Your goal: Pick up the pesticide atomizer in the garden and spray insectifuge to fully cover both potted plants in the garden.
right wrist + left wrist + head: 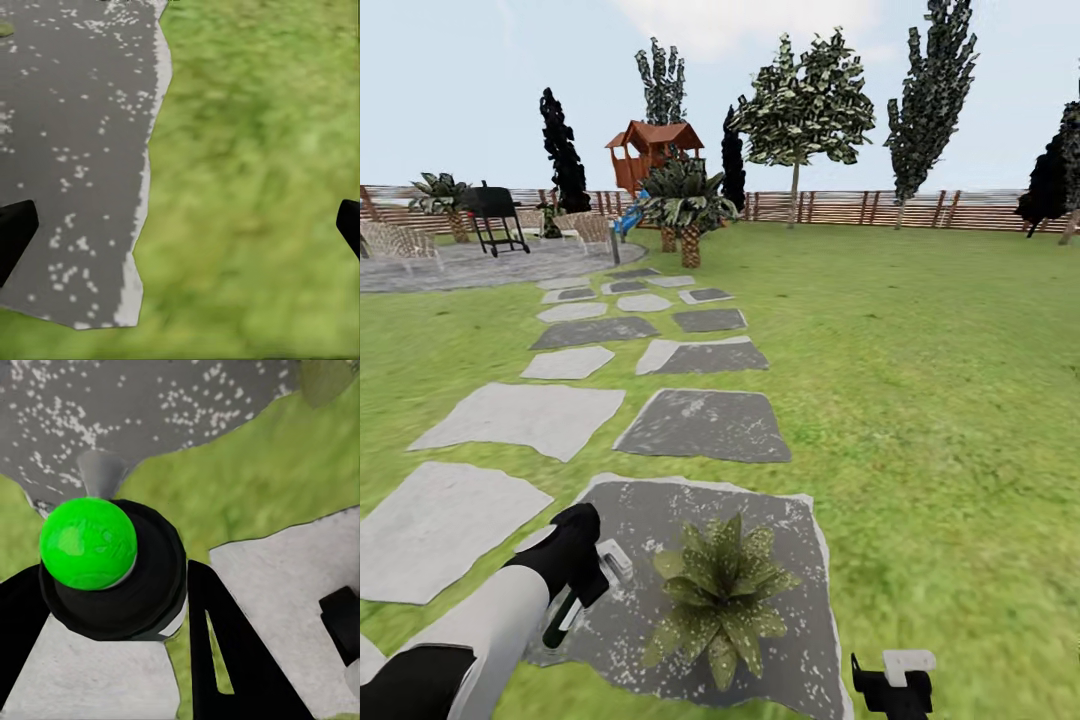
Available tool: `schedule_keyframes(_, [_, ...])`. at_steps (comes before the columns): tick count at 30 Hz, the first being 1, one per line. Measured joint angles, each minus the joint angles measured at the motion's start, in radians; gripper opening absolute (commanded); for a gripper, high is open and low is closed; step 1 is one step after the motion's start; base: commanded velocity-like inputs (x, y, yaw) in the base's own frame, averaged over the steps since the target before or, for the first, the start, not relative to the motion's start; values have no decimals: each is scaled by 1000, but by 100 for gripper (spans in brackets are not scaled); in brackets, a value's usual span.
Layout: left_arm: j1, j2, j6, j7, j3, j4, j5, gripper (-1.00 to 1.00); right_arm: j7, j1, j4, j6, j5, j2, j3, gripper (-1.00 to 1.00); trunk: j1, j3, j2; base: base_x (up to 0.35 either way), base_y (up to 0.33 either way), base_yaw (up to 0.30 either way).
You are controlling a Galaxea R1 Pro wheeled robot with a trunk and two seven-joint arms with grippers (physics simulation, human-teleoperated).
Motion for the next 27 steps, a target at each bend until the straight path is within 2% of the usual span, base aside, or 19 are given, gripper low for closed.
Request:
schedule_keyframes(6, [1,-2,-1,1,2,0,0,-100,0,0,0,0,0,0,0,100,0,4,0,261,134,-277])
schedule_keyframes(17, [8,3,-9,2,1,14,0,-100,0,0,0,0,0,0,0,100,0,10,0,16,2,-272])
schedule_keyframes(21, [8,9,-7,1,-3,13,-1,-100,0,0,0,0,0,0,0,100,1,10,0,-137,49,-28])
schedule_keyframes(27, [8,6,-4,0,-3,15,1,-100,0,0,0,0,0,0,0,100,0,10,0,-177,232,-1])
